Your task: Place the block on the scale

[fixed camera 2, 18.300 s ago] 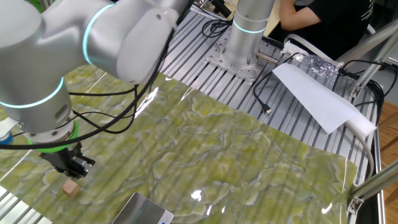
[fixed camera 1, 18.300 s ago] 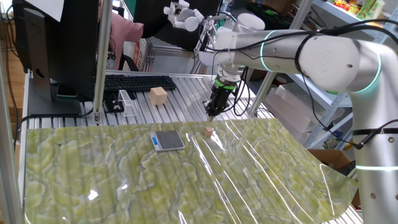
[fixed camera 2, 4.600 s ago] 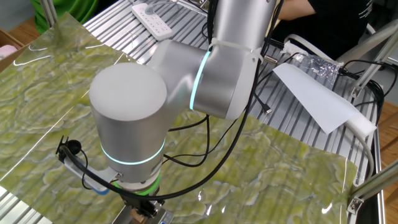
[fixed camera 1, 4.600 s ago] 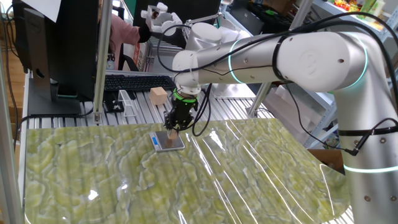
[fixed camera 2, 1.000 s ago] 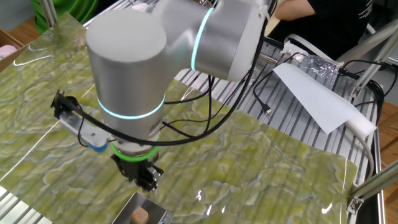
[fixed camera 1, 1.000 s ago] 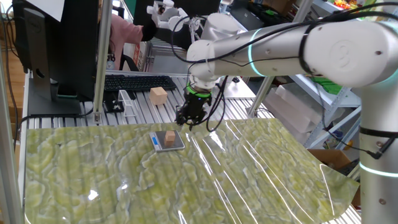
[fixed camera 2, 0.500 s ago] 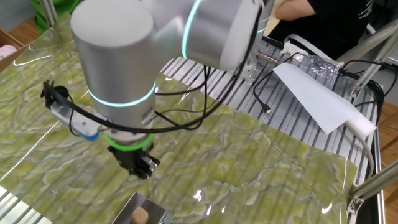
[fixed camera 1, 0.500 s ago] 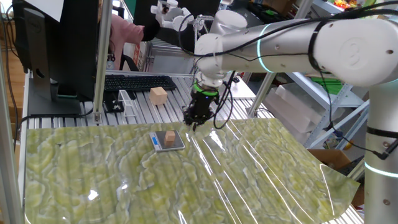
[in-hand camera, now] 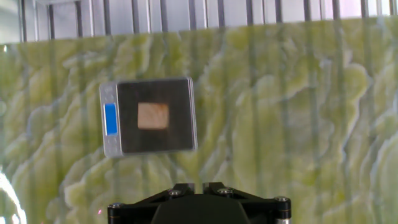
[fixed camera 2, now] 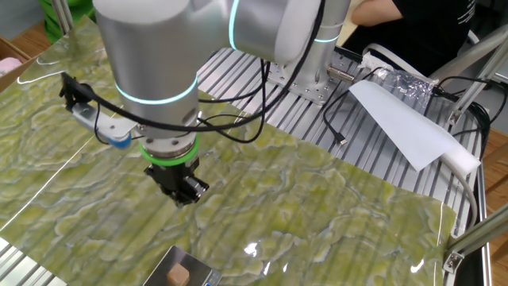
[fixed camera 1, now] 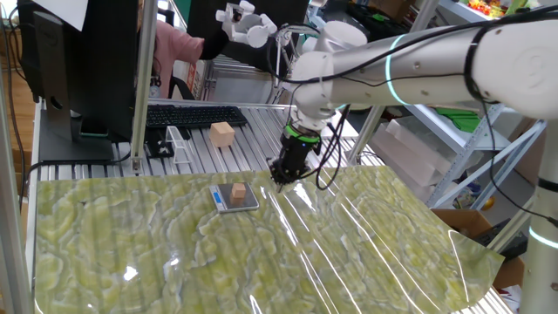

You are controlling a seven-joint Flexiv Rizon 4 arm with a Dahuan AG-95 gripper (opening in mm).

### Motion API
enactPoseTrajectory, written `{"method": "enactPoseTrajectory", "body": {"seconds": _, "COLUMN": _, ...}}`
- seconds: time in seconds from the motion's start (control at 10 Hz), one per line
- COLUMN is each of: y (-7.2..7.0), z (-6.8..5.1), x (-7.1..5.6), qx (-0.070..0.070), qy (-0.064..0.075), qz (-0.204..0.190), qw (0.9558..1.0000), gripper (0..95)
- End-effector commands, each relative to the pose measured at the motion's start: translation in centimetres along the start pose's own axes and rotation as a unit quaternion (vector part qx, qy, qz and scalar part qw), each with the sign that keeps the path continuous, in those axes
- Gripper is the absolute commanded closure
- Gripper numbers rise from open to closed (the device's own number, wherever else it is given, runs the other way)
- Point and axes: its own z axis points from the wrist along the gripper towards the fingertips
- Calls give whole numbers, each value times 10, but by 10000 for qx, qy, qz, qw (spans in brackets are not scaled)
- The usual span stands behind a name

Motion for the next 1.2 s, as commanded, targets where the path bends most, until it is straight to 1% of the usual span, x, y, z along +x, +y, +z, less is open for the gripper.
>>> {"method": "enactPoseTrajectory", "body": {"seconds": 0.1, "y": 0, "z": -1, "x": 1, "qx": -1, "qy": 51, "qz": -31, "qw": 10000, "gripper": 950}}
{"method": "enactPoseTrajectory", "body": {"seconds": 0.2, "y": 0, "z": -1, "x": 1, "qx": 6, "qy": 83, "qz": -51, "qw": 10000, "gripper": 950}}
{"method": "enactPoseTrajectory", "body": {"seconds": 0.3, "y": 0, "z": -1, "x": 1, "qx": 11, "qy": 181, "qz": -89, "qw": 9998, "gripper": 950}}
{"method": "enactPoseTrajectory", "body": {"seconds": 0.4, "y": 1, "z": -1, "x": 1, "qx": 11, "qy": 248, "qz": -134, "qw": 9996, "gripper": 950}}
{"method": "enactPoseTrajectory", "body": {"seconds": 0.6, "y": 1, "z": -1, "x": 1, "qx": 31, "qy": 247, "qz": -28, "qw": 9997, "gripper": 950}}
{"method": "enactPoseTrajectory", "body": {"seconds": 0.7, "y": 1, "z": -1, "x": 1, "qx": 40, "qy": 353, "qz": 46, "qw": 9994, "gripper": 950}}
{"method": "enactPoseTrajectory", "body": {"seconds": 0.8, "y": 1, "z": -1, "x": 1, "qx": 43, "qy": 385, "qz": 221, "qw": 9990, "gripper": 950}}
{"method": "enactPoseTrajectory", "body": {"seconds": 1.0, "y": 1, "z": -1, "x": 1, "qx": 55, "qy": 384, "qz": 611, "qw": 9974, "gripper": 950}}
{"method": "enactPoseTrajectory", "body": {"seconds": 1.2, "y": 1, "z": -1, "x": 1, "qx": 50, "qy": 408, "qz": 1058, "qw": 9935, "gripper": 950}}
